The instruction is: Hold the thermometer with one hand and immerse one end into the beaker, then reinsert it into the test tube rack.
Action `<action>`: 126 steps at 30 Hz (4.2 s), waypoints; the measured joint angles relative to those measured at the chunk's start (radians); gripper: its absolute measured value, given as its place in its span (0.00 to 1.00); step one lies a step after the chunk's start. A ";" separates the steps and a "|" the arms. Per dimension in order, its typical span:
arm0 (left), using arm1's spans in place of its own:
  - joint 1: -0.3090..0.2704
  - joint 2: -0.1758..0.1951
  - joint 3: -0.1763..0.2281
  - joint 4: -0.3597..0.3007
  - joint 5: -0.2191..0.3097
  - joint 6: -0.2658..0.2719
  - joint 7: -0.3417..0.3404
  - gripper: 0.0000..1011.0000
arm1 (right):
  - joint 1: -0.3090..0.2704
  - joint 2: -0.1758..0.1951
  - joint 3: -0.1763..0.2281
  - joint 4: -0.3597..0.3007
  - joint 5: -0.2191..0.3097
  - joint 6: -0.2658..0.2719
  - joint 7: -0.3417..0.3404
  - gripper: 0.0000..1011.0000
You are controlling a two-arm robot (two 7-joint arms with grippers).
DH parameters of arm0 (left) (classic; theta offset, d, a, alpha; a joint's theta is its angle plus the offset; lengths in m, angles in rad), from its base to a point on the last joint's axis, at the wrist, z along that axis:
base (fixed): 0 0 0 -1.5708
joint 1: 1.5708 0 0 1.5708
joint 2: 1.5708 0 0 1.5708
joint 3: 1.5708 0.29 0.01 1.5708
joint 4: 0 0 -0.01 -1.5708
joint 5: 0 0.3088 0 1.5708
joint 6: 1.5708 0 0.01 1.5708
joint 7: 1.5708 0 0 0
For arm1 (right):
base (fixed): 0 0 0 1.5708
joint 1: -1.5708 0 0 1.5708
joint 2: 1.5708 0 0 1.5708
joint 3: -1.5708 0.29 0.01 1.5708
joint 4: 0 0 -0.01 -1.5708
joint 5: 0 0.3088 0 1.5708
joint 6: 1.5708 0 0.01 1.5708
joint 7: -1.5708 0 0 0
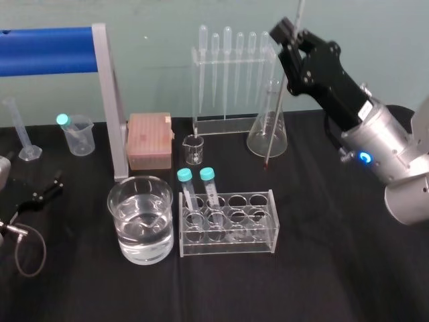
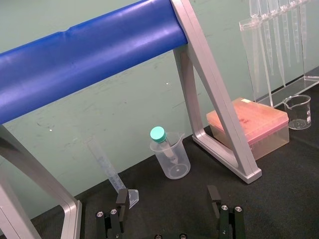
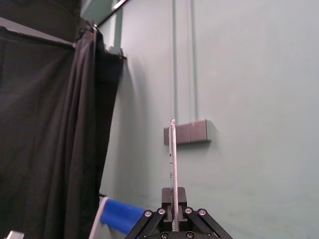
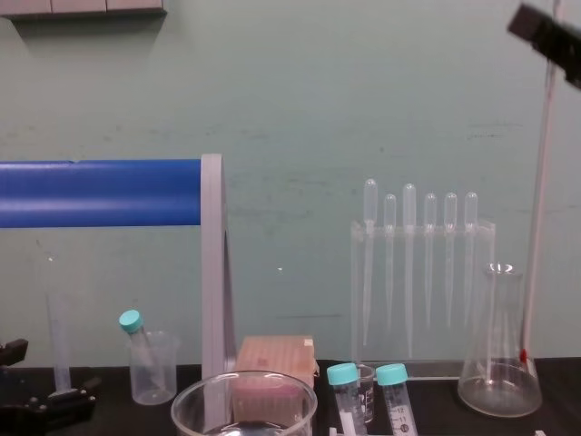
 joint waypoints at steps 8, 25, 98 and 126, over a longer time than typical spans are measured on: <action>0.000 0.000 0.000 0.000 0.000 0.000 0.000 1.00 | -0.013 -0.008 -0.005 0.054 0.010 0.011 0.027 0.05; 0.000 0.000 0.000 0.000 0.000 0.000 0.000 1.00 | 0.007 -0.021 -0.040 0.124 0.017 0.032 0.066 0.05; 0.000 0.000 0.000 0.000 0.000 0.000 0.000 1.00 | 0.057 -0.049 -0.091 0.296 0.020 0.080 0.096 0.05; 0.000 0.000 0.000 0.000 0.000 0.000 0.000 1.00 | 0.057 -0.049 -0.091 0.296 0.021 0.079 0.098 0.75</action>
